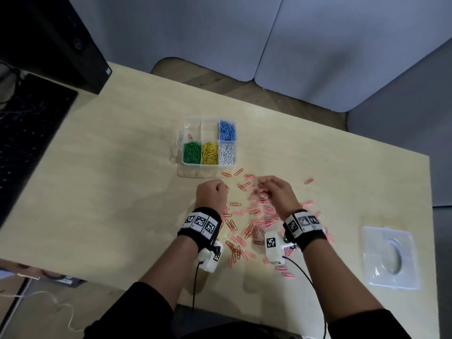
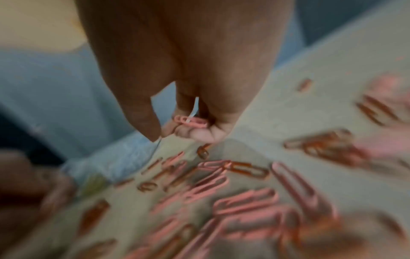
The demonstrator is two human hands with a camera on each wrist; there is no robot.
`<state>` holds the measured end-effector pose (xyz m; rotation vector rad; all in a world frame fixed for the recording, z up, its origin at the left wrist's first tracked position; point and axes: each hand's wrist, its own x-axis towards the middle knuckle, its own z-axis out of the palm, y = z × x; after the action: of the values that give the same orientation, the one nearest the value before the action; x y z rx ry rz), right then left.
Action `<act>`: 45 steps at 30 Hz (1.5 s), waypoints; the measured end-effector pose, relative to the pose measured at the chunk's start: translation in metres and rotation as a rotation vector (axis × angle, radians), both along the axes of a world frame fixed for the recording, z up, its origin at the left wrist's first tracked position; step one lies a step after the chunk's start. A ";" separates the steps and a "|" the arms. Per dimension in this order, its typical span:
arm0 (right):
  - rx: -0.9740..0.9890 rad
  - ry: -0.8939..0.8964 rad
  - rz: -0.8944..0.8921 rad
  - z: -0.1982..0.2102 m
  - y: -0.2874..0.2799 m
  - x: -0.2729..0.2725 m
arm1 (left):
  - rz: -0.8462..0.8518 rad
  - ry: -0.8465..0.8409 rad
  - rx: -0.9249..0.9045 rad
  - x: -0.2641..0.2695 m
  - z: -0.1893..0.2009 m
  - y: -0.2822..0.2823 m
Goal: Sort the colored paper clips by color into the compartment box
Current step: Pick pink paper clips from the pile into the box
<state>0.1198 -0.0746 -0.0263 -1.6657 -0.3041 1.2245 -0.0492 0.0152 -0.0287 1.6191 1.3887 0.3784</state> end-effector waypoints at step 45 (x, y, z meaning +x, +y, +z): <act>-0.093 -1.032 0.916 -0.019 -0.057 0.022 | -0.208 0.489 -0.053 0.040 0.006 -0.047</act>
<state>0.1417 -0.1317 -0.0453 -2.2107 -1.8073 0.8352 -0.0093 -0.0316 -0.0232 1.8664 1.5444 -0.1913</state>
